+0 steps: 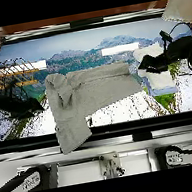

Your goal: Fold the shirts.

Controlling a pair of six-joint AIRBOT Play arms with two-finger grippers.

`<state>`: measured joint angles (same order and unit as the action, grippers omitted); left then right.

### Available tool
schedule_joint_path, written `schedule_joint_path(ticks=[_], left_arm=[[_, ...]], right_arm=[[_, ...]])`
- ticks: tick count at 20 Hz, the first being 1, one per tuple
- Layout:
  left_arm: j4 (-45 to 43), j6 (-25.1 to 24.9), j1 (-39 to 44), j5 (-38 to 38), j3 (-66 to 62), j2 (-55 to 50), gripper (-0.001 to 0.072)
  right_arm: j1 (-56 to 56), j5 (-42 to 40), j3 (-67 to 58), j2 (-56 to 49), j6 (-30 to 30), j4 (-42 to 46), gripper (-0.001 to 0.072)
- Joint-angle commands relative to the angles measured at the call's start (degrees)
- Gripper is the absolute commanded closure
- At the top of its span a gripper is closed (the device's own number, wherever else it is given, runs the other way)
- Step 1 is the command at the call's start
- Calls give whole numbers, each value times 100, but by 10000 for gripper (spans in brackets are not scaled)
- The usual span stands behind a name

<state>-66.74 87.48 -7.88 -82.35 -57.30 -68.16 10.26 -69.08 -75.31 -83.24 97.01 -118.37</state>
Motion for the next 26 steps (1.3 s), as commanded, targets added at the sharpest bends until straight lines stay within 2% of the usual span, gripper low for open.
schedule_joint_path(ticks=[1,4,7,9,11,12,13,14,15,17,21,23,26], left_arm=[[474,44,13,675,1543,546,38],[723,46,160,1755,2127,509,39],[1141,48,463,2763,2184,334,39],[1285,81,680,3202,2184,188,43],[1285,131,791,3311,2181,13,67],[1283,131,789,3296,2181,-55,209],[1283,111,774,3279,2181,-87,423],[1281,107,767,3265,2179,-87,602],[1281,46,739,3200,2149,-85,674],[1093,-2,557,2874,2006,-79,675],[-348,2,-205,1858,1541,122,675],[-466,-170,-638,1611,1379,173,675],[-459,-225,-846,1585,1351,168,675]], right_arm=[[214,-664,232,35,293,103,162],[212,-446,234,33,293,4,162],[214,-422,234,31,295,50,162],[212,-426,234,31,297,57,162],[212,-424,234,31,297,79,162],[212,-424,234,31,295,114,162],[212,-444,234,31,291,173,162],[212,-481,234,31,284,256,163],[212,-509,236,31,240,389,162],[214,-651,236,9,129,570,162],[170,-855,258,-125,116,570,162],[90,-881,258,-282,118,479,162],[-155,-986,258,-669,122,289,162]])
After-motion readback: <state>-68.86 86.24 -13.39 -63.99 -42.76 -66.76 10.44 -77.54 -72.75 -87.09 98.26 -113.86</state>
